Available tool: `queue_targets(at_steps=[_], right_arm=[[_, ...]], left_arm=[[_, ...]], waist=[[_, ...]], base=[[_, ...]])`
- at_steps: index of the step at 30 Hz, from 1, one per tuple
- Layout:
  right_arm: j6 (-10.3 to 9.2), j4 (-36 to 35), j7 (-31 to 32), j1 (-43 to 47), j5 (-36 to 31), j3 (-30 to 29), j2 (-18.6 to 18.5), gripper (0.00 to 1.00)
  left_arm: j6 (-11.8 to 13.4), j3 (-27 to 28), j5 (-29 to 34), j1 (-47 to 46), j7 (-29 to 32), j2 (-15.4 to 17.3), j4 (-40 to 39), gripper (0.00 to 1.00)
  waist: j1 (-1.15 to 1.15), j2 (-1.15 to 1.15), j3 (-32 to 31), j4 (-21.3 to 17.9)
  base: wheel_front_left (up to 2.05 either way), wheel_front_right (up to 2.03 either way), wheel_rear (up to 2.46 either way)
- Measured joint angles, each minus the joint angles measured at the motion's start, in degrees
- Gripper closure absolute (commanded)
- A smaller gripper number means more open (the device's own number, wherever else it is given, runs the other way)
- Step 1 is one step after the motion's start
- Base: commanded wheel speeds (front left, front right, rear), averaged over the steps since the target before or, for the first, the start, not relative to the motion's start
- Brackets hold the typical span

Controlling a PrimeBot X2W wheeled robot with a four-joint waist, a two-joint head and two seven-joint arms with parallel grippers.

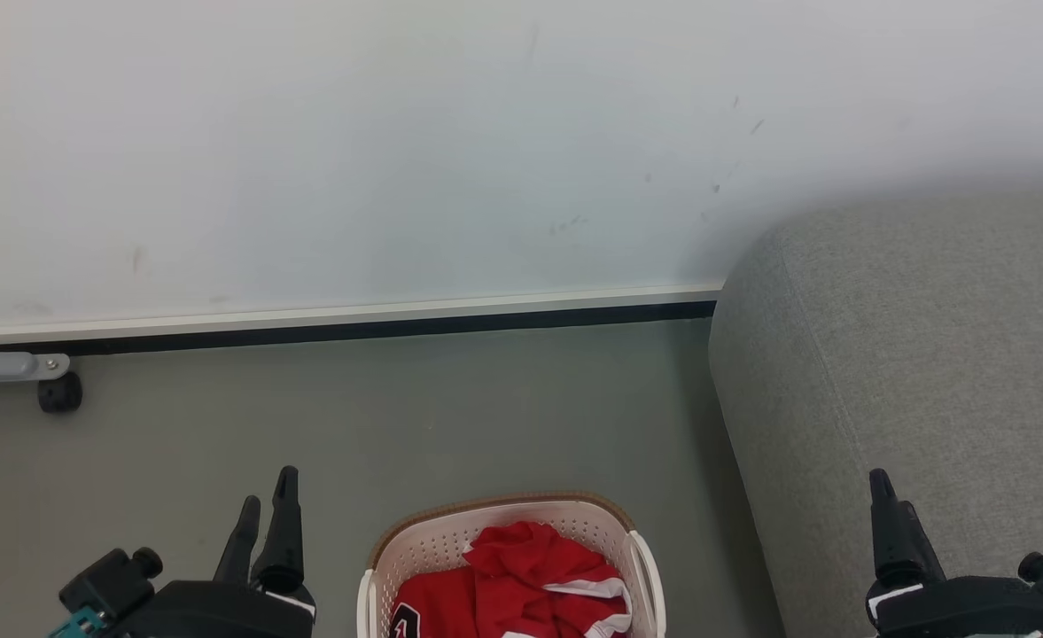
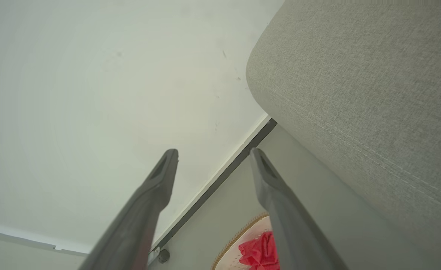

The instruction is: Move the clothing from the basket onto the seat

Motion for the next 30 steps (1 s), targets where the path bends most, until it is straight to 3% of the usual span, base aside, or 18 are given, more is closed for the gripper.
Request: queue_targets(at_steps=[30], right_arm=[[-4.34, -1.8, -6.4, 1.3, -27.2, 7.5, -2.4, 0.0]], left_arm=[[4.6, -4.1, 29.7, 1.3, -6.4, 2.4, -0.7, 0.0]], waist=[[0.0, 0.0, -0.6, -0.2]], base=[[0.0, 0.0, 0.0]])
